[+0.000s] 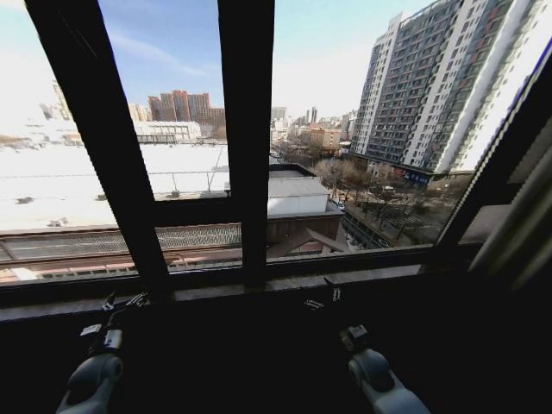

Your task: Open the curtains by pulling them apart, changing their state from closed to fully open.

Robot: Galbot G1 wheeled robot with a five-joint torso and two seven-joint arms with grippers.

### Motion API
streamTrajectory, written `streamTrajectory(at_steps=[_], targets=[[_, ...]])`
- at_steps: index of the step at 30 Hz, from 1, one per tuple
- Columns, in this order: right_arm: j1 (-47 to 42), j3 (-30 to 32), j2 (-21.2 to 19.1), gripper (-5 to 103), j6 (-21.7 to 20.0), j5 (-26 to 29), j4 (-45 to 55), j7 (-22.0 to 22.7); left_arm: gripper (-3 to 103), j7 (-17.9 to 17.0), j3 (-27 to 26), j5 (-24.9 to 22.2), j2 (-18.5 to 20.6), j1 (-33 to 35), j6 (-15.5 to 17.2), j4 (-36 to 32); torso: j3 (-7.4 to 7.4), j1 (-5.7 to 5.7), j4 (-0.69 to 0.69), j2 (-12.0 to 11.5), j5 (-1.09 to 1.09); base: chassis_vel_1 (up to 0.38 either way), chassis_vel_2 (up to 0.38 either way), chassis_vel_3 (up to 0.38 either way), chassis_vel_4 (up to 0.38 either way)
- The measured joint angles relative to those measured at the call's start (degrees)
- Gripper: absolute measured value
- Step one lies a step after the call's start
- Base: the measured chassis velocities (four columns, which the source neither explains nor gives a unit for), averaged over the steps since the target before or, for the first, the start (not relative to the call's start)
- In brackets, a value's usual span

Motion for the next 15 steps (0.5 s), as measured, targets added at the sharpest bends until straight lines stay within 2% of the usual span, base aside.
streamTrajectory(at_steps=[7, 15], targets=[[0.00, -0.02, 0.02, 100, 0.00, 0.00, 0.00, -0.01, 100, -0.02, -0.01, 0.00, 0.01, 0.00, 0.00, 0.01, 0.00, 0.00, 0.07, 0.00, -0.09, -0.018, -0.021, 0.021, 0.014], [0.00, -0.03, 0.03, 100, 0.00, 0.00, 0.00, -0.01, 100, -0.03, -0.03, 0.00, 0.01, -0.01, 0.00, 0.01, 0.00, 0.01, 0.02, 0.00, -0.02, -0.007, -0.033, 0.003, 0.027]])
